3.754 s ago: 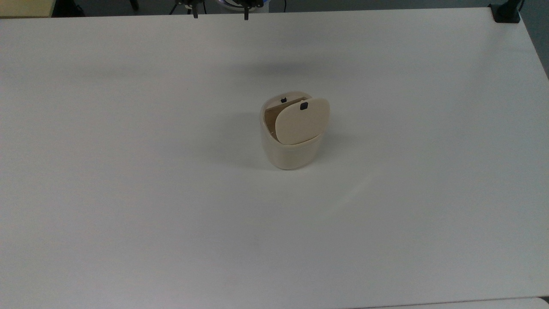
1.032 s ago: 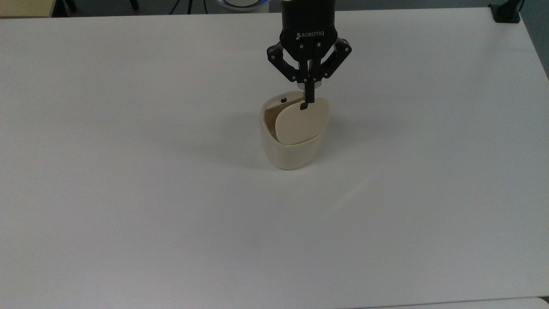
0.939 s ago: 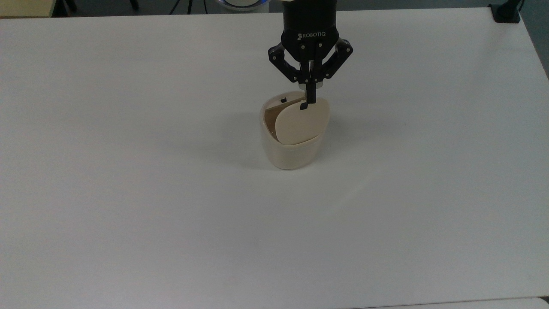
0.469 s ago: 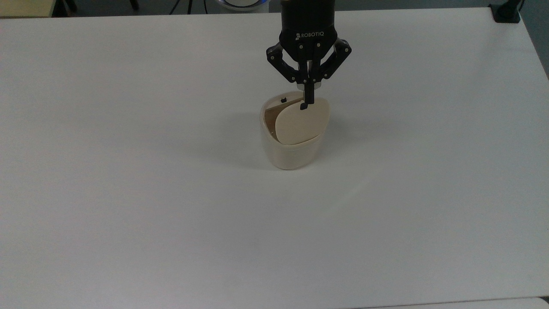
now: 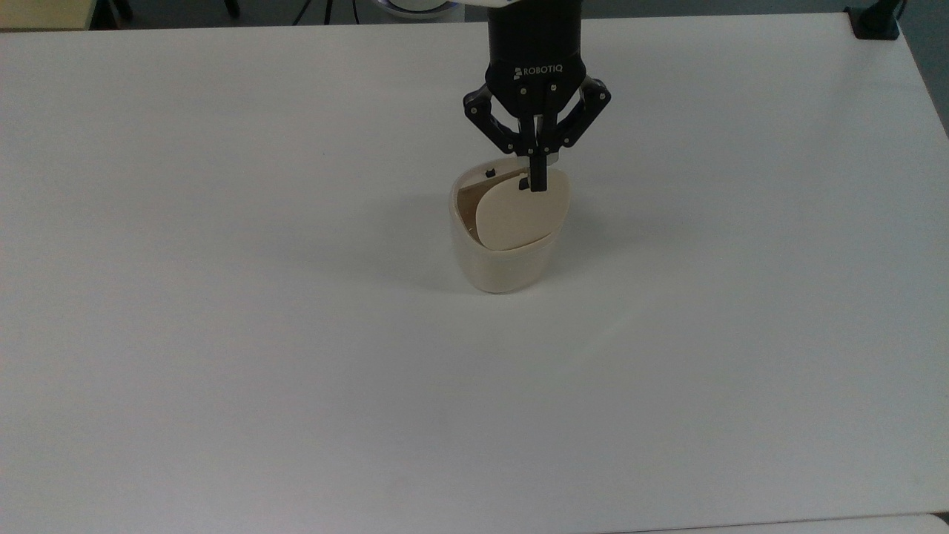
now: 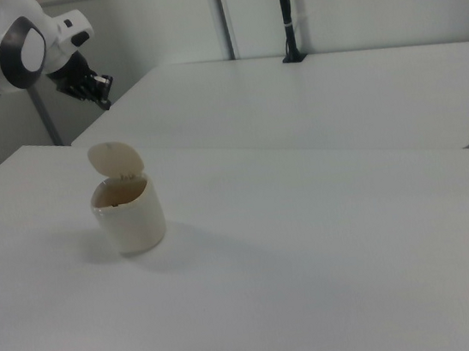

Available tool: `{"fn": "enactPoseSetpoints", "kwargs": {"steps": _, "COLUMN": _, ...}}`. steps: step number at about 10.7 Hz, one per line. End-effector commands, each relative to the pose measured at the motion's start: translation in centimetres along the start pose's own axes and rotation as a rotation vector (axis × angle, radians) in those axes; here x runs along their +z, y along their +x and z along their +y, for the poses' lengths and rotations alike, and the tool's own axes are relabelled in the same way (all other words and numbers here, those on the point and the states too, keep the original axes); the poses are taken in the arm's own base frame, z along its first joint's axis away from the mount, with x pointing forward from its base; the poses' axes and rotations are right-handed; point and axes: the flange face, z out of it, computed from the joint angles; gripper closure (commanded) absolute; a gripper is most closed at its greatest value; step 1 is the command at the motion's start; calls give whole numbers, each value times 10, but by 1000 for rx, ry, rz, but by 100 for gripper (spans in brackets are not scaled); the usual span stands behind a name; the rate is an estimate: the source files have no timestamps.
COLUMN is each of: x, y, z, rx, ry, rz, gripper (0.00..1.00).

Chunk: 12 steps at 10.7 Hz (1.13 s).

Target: Open the trash bin

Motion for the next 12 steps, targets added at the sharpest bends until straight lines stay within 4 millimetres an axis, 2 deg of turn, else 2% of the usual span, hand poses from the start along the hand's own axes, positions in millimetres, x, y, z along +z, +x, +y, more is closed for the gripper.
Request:
{"fn": "enactPoseSetpoints", "kwargs": {"steps": 1, "x": 19, "y": -3, "z": -6, "rx": 0, "ry": 0, "rz": 13, "gripper": 100}}
{"fn": "enactPoseSetpoints", "kwargs": {"steps": 2, "x": 21, "y": -3, "z": -8, "rx": -3, "ry": 2, "rz": 13, "gripper": 100}}
{"fn": "enactPoseSetpoints", "kwargs": {"steps": 3, "x": 24, "y": -5, "z": -19, "rx": -21, "ry": 5, "rz": 9, "gripper": 100}}
{"fn": "enactPoseSetpoints", "kwargs": {"steps": 4, "x": 35, "y": -8, "z": -22, "rx": -29, "ry": 2, "rz": -6, "gripper": 100}}
{"fn": "enactPoseSetpoints", "kwargs": {"steps": 8, "x": 35, "y": -18, "z": -5, "rx": -98, "ry": -52, "rz": -116, "gripper": 100}}
{"fn": "enactPoseSetpoints", "kwargs": {"steps": 10, "x": 15, "y": -25, "z": 8, "rx": -89, "ry": -71, "rz": -189, "gripper": 100}}
{"fn": "enactPoseSetpoints", "kwargs": {"steps": 12, "x": -16, "y": -34, "z": 42, "rx": -37, "ry": -104, "rz": -287, "gripper": 100}}
